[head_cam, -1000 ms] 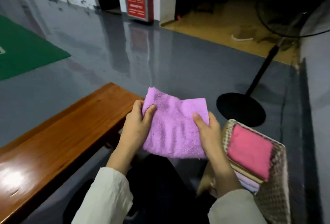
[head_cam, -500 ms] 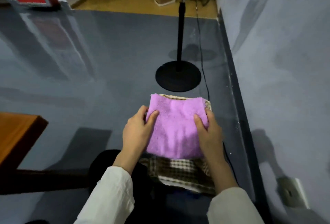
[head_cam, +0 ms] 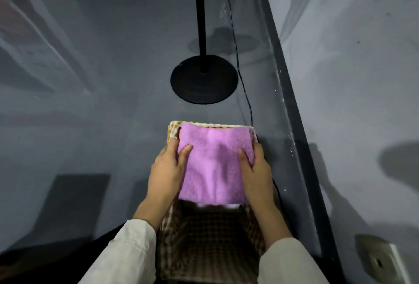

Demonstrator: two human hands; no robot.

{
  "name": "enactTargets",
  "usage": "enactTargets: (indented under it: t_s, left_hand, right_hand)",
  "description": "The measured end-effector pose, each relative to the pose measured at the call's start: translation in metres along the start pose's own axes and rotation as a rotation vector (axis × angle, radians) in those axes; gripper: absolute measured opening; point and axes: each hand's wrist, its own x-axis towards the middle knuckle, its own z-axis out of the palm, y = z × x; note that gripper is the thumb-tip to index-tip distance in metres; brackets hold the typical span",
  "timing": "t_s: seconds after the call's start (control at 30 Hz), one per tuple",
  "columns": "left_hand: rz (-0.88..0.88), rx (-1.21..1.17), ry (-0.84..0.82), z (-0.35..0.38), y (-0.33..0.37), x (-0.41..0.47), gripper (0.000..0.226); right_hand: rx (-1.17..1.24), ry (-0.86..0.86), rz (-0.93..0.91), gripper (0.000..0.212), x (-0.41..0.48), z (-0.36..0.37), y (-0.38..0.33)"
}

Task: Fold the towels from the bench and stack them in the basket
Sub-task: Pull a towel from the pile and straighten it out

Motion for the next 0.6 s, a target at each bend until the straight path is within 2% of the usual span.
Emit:
enactTargets:
  t_s: [0.13,0.23,0.33,0.43,0.6]
  left_hand:
    - [-0.018,0.017,-0.009,0.010,-0.008,0.018,0.024]
    - [-0.041,0.048,-0.004,0.020,-0.015,0.029,0.034]
    - [-0.109,0.146,-0.034,0.026,-0.023,0.034,0.049]
    - [-0.101,0.294,-0.037,0.028,-0.029,0.032,0.044]
    - [-0.054,0.401,-0.050,0.020,-0.025,0.026,0.034]
  right_hand:
    - [-0.021,0.014,-0.005,0.050,0.017,0.009,0.005]
    - [-0.055,0.001,-0.011,0.046,0.026,0.014,0.007]
    - [-0.242,-0.050,-0.011,0.051,0.034,0.019,0.014]
    - [-0.383,-0.070,0.011,0.054,0.034,0.021,0.024]
    - [-0.403,-0.031,-0.077,0.029,0.028,0.020,0.017]
